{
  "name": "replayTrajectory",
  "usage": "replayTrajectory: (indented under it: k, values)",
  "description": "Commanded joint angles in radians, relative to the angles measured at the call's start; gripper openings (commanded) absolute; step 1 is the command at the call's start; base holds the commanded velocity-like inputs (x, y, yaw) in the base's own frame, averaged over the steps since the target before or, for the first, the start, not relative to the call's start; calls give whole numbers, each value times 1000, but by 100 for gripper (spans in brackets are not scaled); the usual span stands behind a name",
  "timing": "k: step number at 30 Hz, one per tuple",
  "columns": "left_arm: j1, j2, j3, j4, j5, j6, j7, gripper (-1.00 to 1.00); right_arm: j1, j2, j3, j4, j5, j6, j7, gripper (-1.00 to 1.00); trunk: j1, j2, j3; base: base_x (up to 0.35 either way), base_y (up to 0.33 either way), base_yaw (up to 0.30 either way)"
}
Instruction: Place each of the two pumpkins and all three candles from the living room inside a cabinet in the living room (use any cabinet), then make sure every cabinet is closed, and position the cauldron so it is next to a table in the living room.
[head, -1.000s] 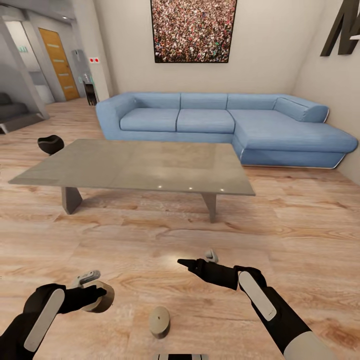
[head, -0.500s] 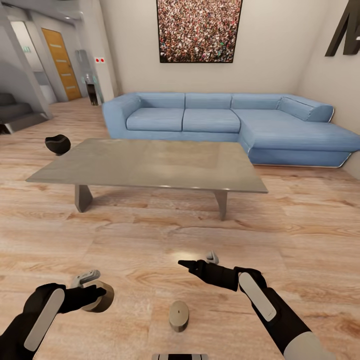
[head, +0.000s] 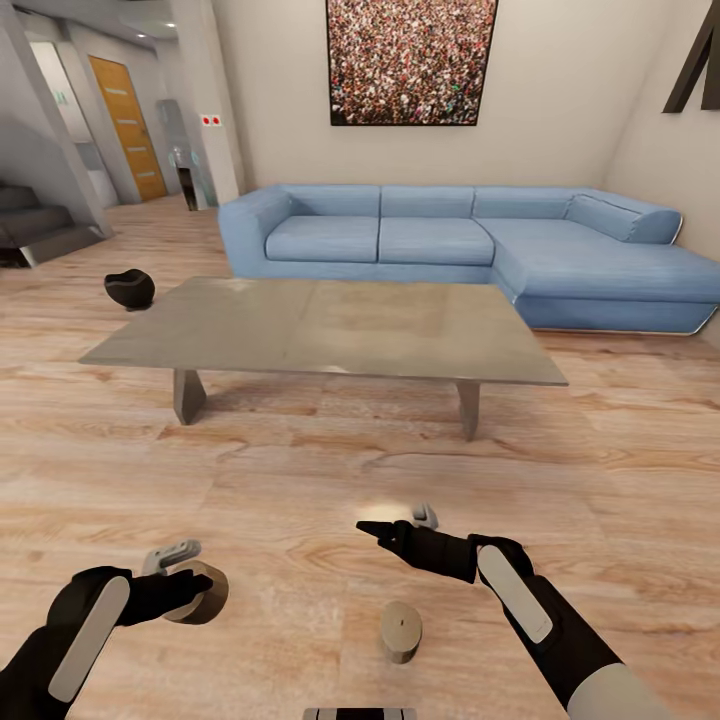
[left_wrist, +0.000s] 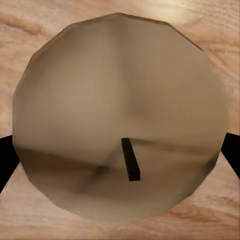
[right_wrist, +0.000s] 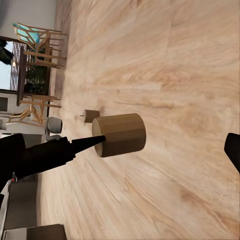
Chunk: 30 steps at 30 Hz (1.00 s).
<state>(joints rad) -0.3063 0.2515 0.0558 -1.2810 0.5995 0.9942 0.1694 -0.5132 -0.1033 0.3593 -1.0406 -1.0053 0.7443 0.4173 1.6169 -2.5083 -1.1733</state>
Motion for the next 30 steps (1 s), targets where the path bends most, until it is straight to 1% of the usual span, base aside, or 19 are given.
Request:
replayTrajectory:
  k: [1,8,16,30]
  values:
    - [-1,0,-1,0,11,3,10,-100,-1,-1,1,0,-1,3,1,100,0,0,-1,0,288,0]
    - [-1,0,-2,0,11,3,10,-100,-1,-1,1,-1,-1,2,1,100,0,0,-1,17,288,0]
    - [-1,0,-3,0,11,3,10,-100,-1,-1,1,-1,0,2,1,100,0,0,-1,121,270,0]
    - [-1,-1,-5,0,11,1,10,-100,-1,-1,1,-1,0,3,1,100,0,0,-1,161,95,0]
